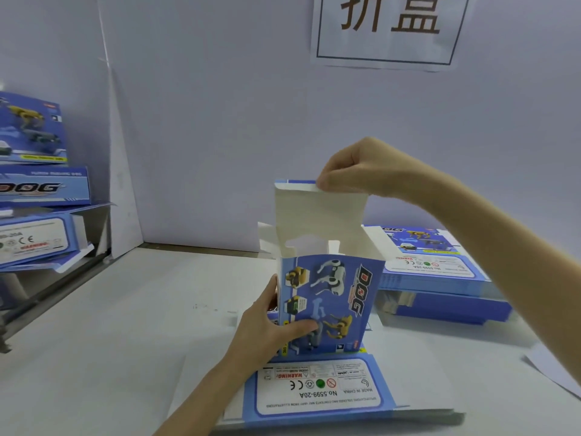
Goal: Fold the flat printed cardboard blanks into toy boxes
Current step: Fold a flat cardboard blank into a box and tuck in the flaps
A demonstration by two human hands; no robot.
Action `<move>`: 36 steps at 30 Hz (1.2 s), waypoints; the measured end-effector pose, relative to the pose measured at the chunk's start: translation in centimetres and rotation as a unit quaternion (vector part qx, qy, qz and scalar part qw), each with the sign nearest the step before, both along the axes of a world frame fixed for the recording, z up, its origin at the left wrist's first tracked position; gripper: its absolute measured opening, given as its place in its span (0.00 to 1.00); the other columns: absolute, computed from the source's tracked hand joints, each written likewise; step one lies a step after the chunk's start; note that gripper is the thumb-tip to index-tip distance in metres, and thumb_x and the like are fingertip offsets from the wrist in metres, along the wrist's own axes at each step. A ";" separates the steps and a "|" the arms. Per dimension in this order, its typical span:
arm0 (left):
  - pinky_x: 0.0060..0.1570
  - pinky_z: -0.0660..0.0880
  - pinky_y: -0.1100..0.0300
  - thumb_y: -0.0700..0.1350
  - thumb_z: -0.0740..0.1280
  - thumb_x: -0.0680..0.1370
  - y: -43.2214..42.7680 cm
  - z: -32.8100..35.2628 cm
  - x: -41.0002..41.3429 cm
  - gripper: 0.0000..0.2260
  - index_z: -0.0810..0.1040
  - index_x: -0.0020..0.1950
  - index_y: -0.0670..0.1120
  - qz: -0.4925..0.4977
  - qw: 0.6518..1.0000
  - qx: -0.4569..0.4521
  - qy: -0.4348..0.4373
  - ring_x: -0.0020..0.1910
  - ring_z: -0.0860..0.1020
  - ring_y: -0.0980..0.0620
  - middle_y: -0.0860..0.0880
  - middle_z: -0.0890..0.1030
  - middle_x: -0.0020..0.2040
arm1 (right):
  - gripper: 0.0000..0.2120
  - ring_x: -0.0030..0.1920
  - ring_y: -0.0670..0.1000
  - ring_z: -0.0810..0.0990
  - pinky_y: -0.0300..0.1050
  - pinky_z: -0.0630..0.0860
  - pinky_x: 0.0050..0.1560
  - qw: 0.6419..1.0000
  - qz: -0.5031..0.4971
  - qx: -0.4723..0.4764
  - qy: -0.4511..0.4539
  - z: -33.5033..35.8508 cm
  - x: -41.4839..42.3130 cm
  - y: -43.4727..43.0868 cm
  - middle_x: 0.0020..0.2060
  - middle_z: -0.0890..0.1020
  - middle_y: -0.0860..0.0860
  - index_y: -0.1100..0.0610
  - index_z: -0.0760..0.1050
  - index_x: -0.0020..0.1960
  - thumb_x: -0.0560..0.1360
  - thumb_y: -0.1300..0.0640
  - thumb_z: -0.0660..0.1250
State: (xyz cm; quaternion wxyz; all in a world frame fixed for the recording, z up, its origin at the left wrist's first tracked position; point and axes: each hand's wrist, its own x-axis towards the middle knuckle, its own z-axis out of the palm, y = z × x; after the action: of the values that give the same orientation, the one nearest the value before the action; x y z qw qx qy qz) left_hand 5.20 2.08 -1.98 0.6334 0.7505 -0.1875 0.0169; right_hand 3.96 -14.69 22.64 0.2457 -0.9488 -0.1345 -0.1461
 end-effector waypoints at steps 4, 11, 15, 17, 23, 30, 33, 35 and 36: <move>0.42 0.80 0.65 0.63 0.75 0.59 -0.1 0.1 -0.3 0.37 0.71 0.66 0.56 -0.012 1.000 -0.011 0.005 0.47 0.82 0.60 0.62 0.83 0.49 | 0.11 0.35 0.42 0.75 0.32 0.69 0.34 0.994 0.004 -0.110 -0.001 0.8 0.4 1.8 0.35 0.81 0.42 0.47 0.84 0.45 0.73 0.41 0.69; 0.43 0.81 0.60 0.63 0.76 0.59 0.0 0.0 -0.3 0.37 0.69 0.65 0.59 -0.042 0.999 -0.007 0.003 0.48 0.83 0.58 0.58 0.83 0.52 | 0.11 0.47 0.53 0.78 0.47 0.75 0.52 0.984 0.023 -0.141 -0.110 -1.1 0.2 3.2 0.48 0.84 0.55 0.57 0.83 0.52 0.78 0.51 0.66; 0.36 0.78 0.67 0.54 0.71 0.68 0.2 2.0 -0.8 0.27 0.71 0.66 0.54 -0.015 0.995 -0.097 -0.007 0.41 0.83 0.58 0.57 0.85 0.45 | 0.22 0.70 0.48 0.68 0.44 0.63 0.71 0.965 -0.031 0.003 -0.262 -3.9 -2.7 -0.2 0.70 0.71 0.49 0.50 0.69 0.72 0.79 0.49 0.64; 0.32 0.73 0.71 0.58 0.67 0.69 0.5 4.3 -1.0 0.21 0.75 0.59 0.51 0.011 0.989 -0.145 -0.040 0.33 0.79 0.61 0.57 0.82 0.35 | 0.24 0.66 0.39 0.67 0.36 0.64 0.65 0.937 -0.078 0.149 -0.308 -6.1 -4.8 -2.0 0.67 0.71 0.42 0.47 0.67 0.72 0.77 0.46 0.64; 0.37 0.76 0.70 0.62 0.66 0.68 -1.7 10.3 -3.1 0.21 0.77 0.54 0.51 -0.043 0.977 -0.194 -0.082 0.40 0.82 0.60 0.57 0.84 0.41 | 0.32 0.62 0.43 0.77 0.42 0.78 0.57 0.904 0.084 0.409 -0.090 -10.7 -6.9 -0.7 0.65 0.77 0.43 0.43 0.61 0.75 0.73 0.42 0.68; 0.25 0.71 0.65 0.53 0.60 0.78 -1.2 12.8 -4.8 0.19 0.78 0.35 0.40 0.009 0.965 -0.194 -0.177 0.23 0.74 0.51 0.44 0.76 0.24 | 0.38 0.69 0.43 0.70 0.43 0.77 0.60 0.904 0.123 0.397 -0.098 -10.5 -8.1 -0.9 0.70 0.68 0.35 0.33 0.55 0.74 0.69 0.45 0.69; 0.29 0.72 0.63 0.59 0.65 0.77 0.3 13.7 -4.7 0.26 0.76 0.40 0.34 -0.018 0.966 -0.177 -0.187 0.27 0.75 0.49 0.41 0.75 0.27 | 0.38 0.67 0.48 0.74 0.51 0.80 0.54 0.891 0.173 0.411 -0.087 -10.4 -8.7 -0.6 0.69 0.70 0.37 0.29 0.54 0.72 0.70 0.48 0.70; 0.29 0.72 0.63 0.62 0.66 0.74 0.8 14.0 -4.9 0.28 0.76 0.40 0.35 -0.018 0.969 -0.175 -0.175 0.27 0.76 0.49 0.41 0.75 0.28 | 0.38 0.68 0.50 0.73 0.57 0.77 0.59 0.885 0.192 0.411 -0.106 -10.4 -9.1 -0.2 0.71 0.68 0.39 0.29 0.55 0.72 0.71 0.48 0.71; 0.27 0.72 0.63 0.62 0.66 0.75 0.9 14.2 -5.1 0.26 0.77 0.37 0.38 -0.002 0.967 -0.185 -0.176 0.25 0.75 0.50 0.41 0.75 0.26 | 0.38 0.70 0.49 0.70 0.58 0.74 0.63 0.888 0.186 0.401 -0.122 -10.3 -9.2 0.1 0.72 0.67 0.39 0.29 0.54 0.73 0.70 0.46 0.70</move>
State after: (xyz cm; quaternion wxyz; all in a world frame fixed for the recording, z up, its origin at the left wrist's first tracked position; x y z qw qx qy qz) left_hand 0.09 2.95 12.19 0.7179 0.6055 -0.2911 0.1822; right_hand -5.24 -14.58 12.34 0.6100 -0.7013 -0.2676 -0.2539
